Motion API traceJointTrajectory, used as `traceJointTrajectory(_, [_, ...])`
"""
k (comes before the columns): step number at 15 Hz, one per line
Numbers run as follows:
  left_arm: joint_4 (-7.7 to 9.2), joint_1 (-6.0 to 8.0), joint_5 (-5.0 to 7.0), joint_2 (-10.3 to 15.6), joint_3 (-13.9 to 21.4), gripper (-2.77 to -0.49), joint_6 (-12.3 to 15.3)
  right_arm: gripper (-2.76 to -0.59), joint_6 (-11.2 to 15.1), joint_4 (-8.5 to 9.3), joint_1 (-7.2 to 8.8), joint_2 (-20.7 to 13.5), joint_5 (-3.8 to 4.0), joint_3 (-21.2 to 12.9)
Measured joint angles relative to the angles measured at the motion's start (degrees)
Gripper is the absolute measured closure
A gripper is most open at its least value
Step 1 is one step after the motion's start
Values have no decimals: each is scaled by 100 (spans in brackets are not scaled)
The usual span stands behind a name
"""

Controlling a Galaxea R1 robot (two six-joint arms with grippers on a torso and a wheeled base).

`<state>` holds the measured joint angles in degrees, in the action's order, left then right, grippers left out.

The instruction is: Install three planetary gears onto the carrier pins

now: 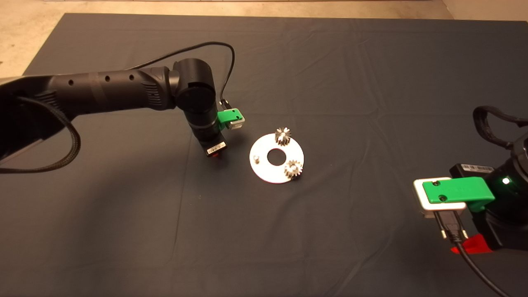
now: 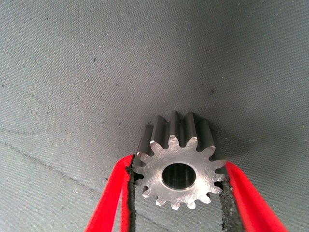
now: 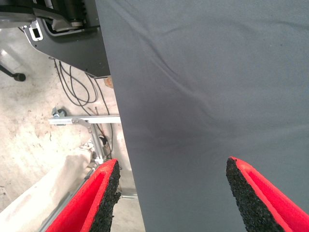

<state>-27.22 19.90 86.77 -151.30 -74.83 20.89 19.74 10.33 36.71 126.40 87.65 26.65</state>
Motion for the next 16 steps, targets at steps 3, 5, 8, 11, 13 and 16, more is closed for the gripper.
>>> traceJointTrajectory(3, [22,121,30,-73,0,-83,1,-163,0,0,0,9,0,52])
traceJointTrajectory(5, [94,241,52,-194,0,-83,2,-163,-1,0,0,13,-3,124])
traceJointTrajectory(8, [434,532,49,-423,0,-82,5,-163,-4,0,0,11,2,323])
traceJointTrajectory(11, [679,771,46,-618,2,-82,72,-163,-9,1,0,9,0,468])
traceJointTrajectory(13, [863,841,49,-712,5,-82,111,-163,-15,0,2,6,0,566])
traceJointTrajectory(16, [1004,946,52,-766,143,-82,272,-163,-15,1,17,-27,-5,625])
